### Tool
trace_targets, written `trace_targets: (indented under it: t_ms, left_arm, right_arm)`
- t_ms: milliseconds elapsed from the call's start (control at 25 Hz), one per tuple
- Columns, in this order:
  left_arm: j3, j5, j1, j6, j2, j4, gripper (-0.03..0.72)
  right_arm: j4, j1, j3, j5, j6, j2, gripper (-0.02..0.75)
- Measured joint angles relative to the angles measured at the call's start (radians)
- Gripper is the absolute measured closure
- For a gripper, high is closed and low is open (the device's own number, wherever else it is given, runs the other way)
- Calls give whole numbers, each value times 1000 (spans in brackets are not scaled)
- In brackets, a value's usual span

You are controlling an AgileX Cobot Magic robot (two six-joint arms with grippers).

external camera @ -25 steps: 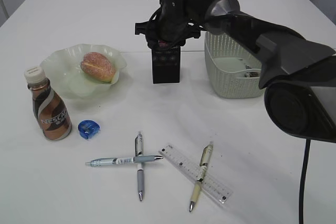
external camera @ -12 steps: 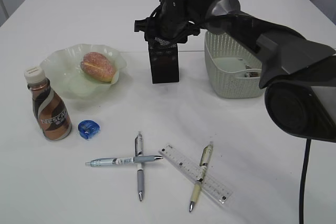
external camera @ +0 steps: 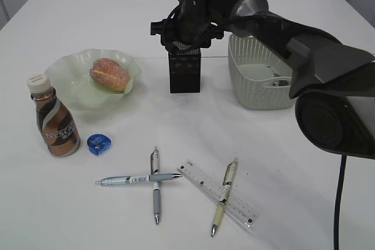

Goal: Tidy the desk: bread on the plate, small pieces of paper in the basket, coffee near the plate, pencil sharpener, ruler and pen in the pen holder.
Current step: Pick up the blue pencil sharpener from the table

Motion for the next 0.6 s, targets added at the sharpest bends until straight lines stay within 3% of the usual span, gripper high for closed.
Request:
trace_targets:
  t_ms: [600]
  left_arm:
    - [0, 0, 0, 0, 0, 0, 265]
  right_arm:
    - [6, 0, -276, 320, -22, -6, 234]
